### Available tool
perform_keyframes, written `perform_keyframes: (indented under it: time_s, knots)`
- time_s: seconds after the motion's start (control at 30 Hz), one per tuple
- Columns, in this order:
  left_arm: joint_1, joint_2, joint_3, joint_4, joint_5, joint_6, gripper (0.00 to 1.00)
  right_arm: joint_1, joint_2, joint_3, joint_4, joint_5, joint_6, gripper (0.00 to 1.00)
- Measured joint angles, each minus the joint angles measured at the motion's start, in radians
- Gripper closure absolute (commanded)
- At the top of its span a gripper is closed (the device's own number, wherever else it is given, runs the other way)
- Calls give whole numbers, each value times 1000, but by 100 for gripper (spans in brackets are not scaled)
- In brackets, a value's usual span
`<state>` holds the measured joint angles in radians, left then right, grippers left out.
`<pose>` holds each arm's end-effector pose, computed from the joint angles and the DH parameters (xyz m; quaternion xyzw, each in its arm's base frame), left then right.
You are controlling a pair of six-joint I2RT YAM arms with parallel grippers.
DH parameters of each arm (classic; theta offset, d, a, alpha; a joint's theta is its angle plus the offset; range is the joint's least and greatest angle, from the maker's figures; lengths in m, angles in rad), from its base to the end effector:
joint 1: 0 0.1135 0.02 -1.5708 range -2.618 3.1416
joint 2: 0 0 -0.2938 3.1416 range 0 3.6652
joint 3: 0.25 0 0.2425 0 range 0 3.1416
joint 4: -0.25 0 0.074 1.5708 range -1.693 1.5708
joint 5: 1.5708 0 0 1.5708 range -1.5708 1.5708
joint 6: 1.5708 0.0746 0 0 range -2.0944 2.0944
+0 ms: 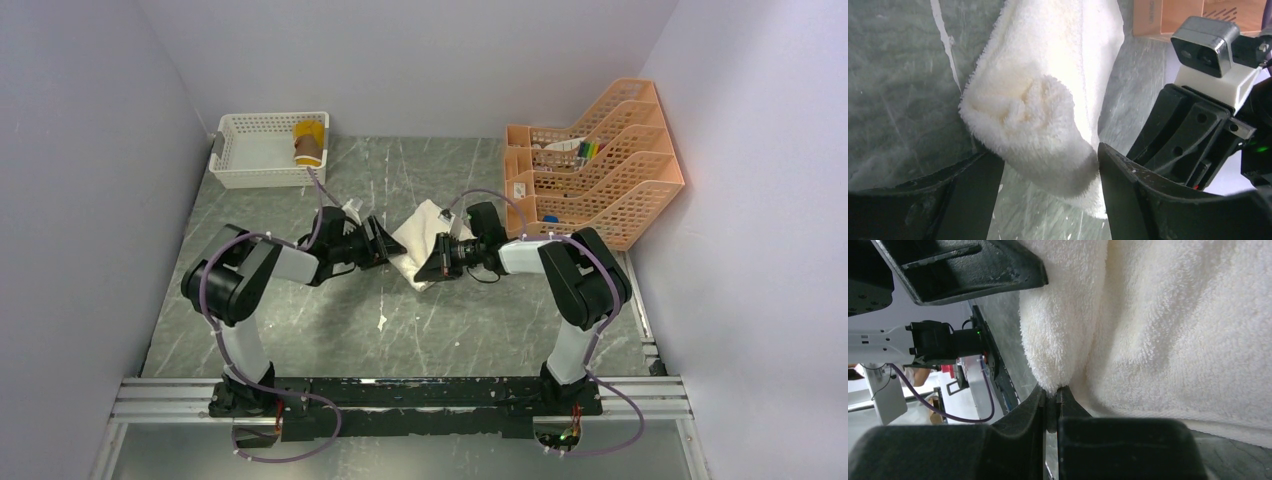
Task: Roll the towels
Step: Roll the towel at the center of the board.
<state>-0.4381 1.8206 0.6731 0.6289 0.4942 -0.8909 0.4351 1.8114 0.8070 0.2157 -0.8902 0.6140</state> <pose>0.3157 -0.1870 0.1394 -0.0685 0.8447 -0.4668 0.2529 0.2947 0.2009 0.1470 -0.0889 0.8458 0.5168 0.0984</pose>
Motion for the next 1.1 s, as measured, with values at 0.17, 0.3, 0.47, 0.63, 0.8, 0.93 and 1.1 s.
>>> perform_keyframes:
  time_s: [0.17,0.3,0.47,0.63,0.8,0.93,1.1]
  knots:
    - [-5,23,51,-61,-23,21,36,-2,0,0,-16,2,-17,100]
    - [-6,40,92,-125,-42,34,62,-2,0,4,-49,11,-43,100]
    - [-8,56,135,-204,-51,57,82,-2,-1,22,-93,41,-81,61]
    - [-16,57,217,-346,-83,119,83,19,-31,73,-240,193,-183,41]
    - [-18,47,269,-462,-135,178,82,227,-116,208,-414,576,-343,33]
    - [-18,46,293,-517,-145,204,82,419,-161,272,-448,797,-430,33]
    - [-18,46,312,-553,-147,220,82,524,-122,284,-498,1018,-490,33]
